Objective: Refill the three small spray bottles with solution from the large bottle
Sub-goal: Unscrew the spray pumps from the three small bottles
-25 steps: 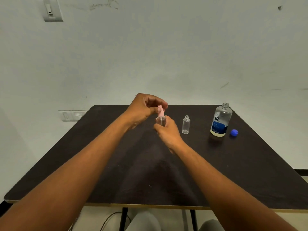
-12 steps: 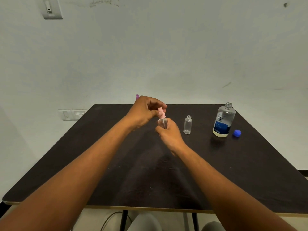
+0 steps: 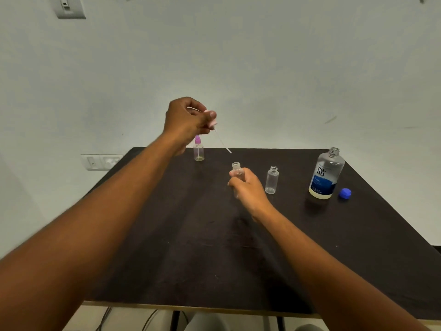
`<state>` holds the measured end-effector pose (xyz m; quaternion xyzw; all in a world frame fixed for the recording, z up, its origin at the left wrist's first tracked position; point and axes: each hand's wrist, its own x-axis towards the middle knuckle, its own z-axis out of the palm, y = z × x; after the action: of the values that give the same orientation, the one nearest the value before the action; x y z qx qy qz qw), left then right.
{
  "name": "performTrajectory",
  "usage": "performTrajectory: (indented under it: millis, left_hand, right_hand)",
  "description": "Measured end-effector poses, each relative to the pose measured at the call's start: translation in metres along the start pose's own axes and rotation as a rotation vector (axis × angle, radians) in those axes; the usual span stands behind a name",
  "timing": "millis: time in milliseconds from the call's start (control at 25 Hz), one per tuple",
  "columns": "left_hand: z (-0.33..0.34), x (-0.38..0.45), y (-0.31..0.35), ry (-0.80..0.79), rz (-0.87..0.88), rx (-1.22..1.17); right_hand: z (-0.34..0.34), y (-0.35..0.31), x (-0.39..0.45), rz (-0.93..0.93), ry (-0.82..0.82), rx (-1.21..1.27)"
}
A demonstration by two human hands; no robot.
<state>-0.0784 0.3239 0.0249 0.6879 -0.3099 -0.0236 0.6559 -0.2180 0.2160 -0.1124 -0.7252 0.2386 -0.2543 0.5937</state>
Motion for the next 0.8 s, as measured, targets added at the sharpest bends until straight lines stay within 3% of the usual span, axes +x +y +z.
performTrajectory:
  millis: [320,800]
  left_hand:
    - [-0.005,0.019,-0.053,-0.019,-0.107,0.051]
    - [0.023,0.021,-0.142,-0.129,-0.226,0.190]
  right_hand:
    - [-0.006,0.002,0.039,-0.114,-0.015,-0.050]
    - [-0.004,0.016,0.080,-0.175,0.060,-0.378]
